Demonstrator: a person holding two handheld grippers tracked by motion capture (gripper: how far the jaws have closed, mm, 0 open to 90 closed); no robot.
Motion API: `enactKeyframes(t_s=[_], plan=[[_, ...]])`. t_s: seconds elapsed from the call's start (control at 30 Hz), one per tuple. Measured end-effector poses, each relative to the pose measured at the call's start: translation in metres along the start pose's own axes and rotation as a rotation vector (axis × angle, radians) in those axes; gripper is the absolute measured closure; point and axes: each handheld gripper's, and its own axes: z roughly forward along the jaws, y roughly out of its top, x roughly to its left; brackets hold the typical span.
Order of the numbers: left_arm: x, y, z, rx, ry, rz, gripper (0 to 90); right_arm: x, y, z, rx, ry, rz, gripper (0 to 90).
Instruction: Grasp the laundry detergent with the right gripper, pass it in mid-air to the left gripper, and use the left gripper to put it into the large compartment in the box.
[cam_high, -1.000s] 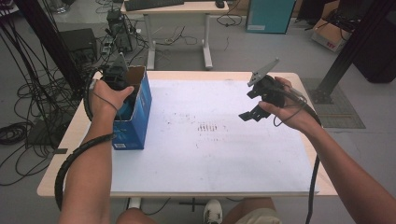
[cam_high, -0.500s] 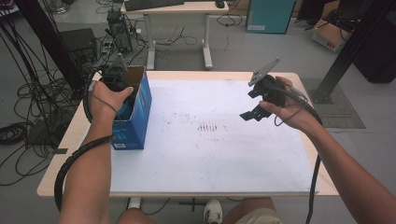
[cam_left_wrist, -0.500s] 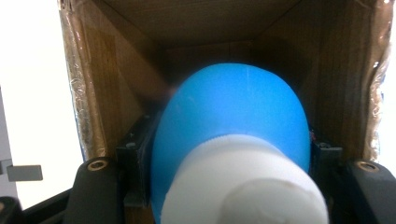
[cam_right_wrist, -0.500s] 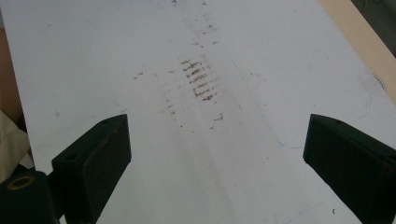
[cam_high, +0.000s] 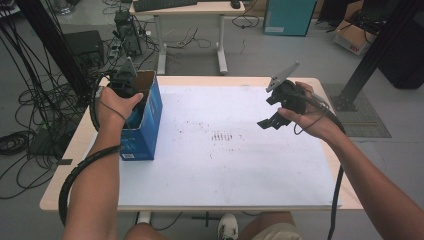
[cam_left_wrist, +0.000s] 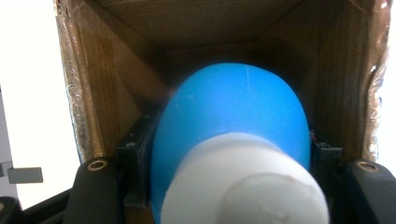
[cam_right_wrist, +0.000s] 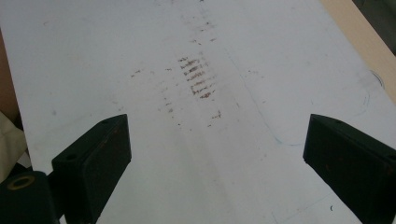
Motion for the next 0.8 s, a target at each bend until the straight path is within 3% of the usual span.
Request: enactKeyframes(t_s=[0.8], plan=[[-0.0017,0.0006,0.0004,-0.001,0.004,0.009,35.8,-0.0004,-0.0014,-0.0031,-0.002,-0.007,0.006,7.7]])
